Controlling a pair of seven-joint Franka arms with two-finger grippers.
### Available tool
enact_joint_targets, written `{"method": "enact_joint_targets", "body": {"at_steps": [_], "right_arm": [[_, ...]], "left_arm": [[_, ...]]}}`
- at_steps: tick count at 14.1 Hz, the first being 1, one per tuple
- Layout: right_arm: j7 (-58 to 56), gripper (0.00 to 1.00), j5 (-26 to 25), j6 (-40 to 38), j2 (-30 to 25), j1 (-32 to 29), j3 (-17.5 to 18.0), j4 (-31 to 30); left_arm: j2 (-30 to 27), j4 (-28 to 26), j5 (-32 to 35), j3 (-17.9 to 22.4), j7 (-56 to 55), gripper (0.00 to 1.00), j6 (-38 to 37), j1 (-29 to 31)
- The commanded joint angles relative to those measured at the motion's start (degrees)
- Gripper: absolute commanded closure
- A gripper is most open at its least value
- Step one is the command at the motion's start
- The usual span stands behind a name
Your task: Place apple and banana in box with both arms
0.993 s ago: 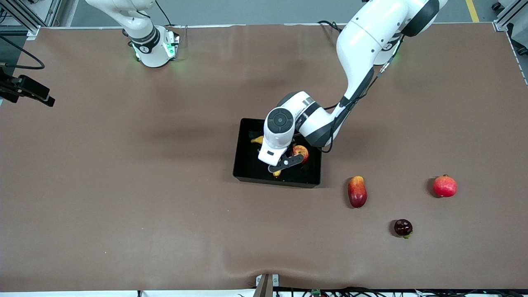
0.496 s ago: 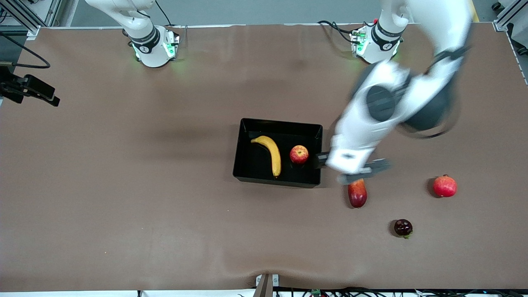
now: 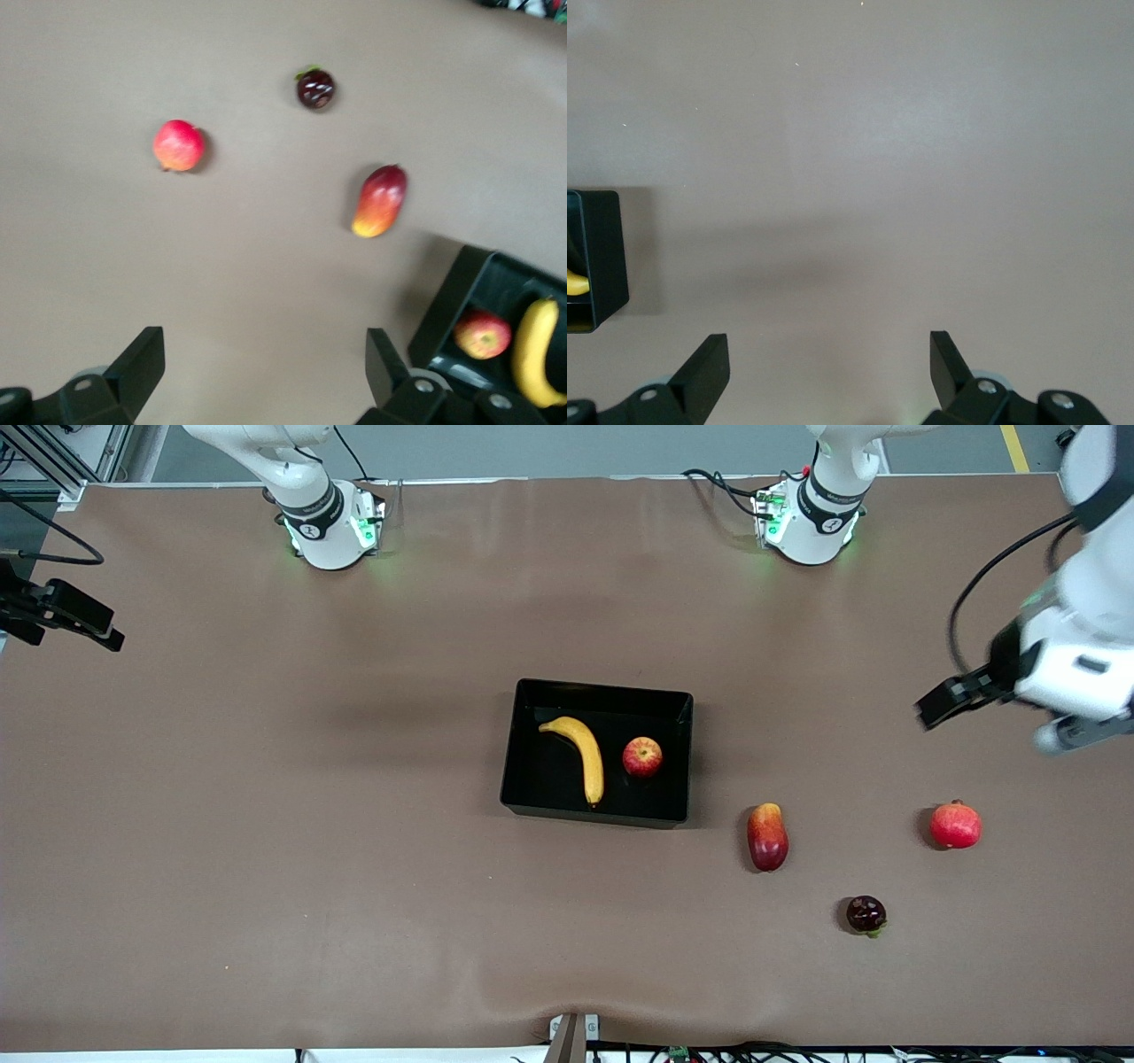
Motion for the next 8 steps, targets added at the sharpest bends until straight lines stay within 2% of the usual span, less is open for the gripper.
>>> {"method": "enact_joint_targets", "body": {"at_steps": [1, 3, 6, 8], "right_arm": [[0.61, 0.00, -0.10, -0.75, 0.16, -0.23, -0.34, 1.08], [0.69, 0.00, -0.10, -0.66, 0.16, -0.14, -0.34, 1.08], [0.52, 0.00, -0.10, -0.75, 0.16, -0.14, -0.34, 1.08], [0.52, 0.00, -0.01, -0.84, 0.16, -0.14, -0.34, 1.08]], "left_arm": [[-3.95, -3.06, -0.74, -0.44, 5.64, 0.00, -0.84, 3.93], [-6.05, -4.63, -1.35, -0.53, 10.74, 0.00, -0.75, 5.71], [-11.76, -10.52, -1.71, -0.01, 11.02, 0.00, -0.40, 3.43], [-13.44, -11.76, -1.97, 0.26, 13.29, 0.00, -0.57, 3.16]]}}
